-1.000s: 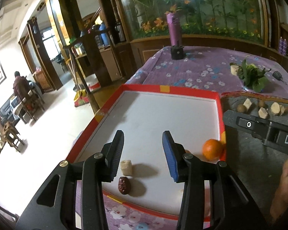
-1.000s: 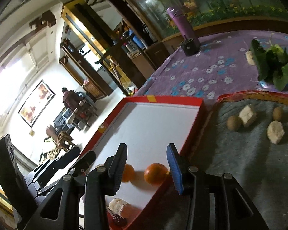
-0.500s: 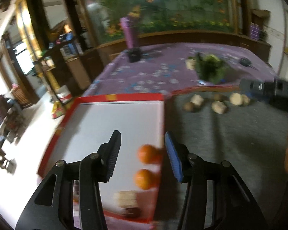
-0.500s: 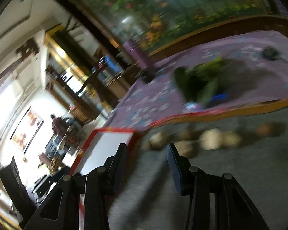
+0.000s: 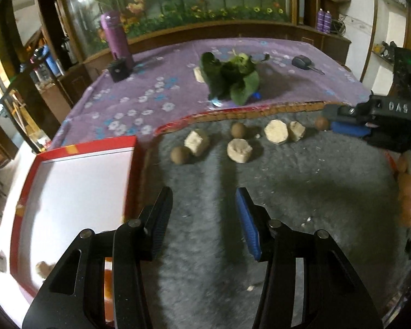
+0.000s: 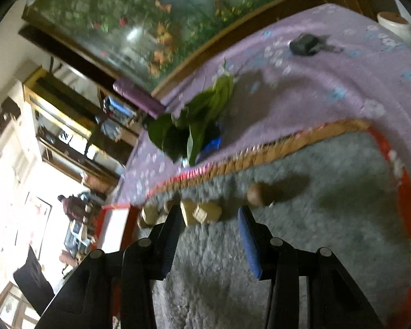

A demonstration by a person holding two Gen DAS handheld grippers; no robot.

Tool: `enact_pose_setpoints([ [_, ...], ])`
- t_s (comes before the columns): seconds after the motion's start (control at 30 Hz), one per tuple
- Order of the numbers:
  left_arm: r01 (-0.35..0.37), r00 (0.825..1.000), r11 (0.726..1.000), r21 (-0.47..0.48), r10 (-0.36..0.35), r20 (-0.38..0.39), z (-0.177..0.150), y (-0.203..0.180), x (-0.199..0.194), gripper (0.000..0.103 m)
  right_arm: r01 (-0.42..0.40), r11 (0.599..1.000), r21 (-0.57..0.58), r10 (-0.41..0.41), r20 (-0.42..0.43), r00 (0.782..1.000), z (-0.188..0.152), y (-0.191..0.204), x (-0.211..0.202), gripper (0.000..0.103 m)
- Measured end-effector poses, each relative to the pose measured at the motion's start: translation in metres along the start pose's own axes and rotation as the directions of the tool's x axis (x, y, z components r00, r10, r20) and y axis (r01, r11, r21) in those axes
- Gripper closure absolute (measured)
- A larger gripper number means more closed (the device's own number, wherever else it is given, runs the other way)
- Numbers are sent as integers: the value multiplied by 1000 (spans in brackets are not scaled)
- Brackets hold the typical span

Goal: Organize fruits
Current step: 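Move both open grippers back over the remaining fruits on the mat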

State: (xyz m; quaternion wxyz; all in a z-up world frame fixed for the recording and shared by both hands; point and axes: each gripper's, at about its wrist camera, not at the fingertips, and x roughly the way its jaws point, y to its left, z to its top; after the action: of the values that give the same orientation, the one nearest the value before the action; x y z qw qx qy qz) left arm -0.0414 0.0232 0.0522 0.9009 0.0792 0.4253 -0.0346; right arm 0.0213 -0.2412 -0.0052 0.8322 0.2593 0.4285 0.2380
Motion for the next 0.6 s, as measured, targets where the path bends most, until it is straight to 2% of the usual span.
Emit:
enact_pose_setpoints([
  [0.07,15,1000,1000,2,-15,-13,4,-3,7,56,-8,1000,-17,7,-29,1000,-6,5,7,61],
  [0.17,44,998,999,22,-43,-36,10,-8,19,56,20,998,-63,-23,-51,998,-10,13,17,61],
  [0.27,92,993,996,22,-90,-70,17,-11,32,56,84,991,-109,-93,-76,993,-10,19,30,61],
  [0.37,118,988,993,18,-115,-100,23,-11,43,56,178,969,-173,-197,-98,976,-11,22,44,62],
  [0.6,133,984,990,40,-127,-124,38,-18,65,56,242,928,-283,-268,-57,962,-7,34,59,64],
])
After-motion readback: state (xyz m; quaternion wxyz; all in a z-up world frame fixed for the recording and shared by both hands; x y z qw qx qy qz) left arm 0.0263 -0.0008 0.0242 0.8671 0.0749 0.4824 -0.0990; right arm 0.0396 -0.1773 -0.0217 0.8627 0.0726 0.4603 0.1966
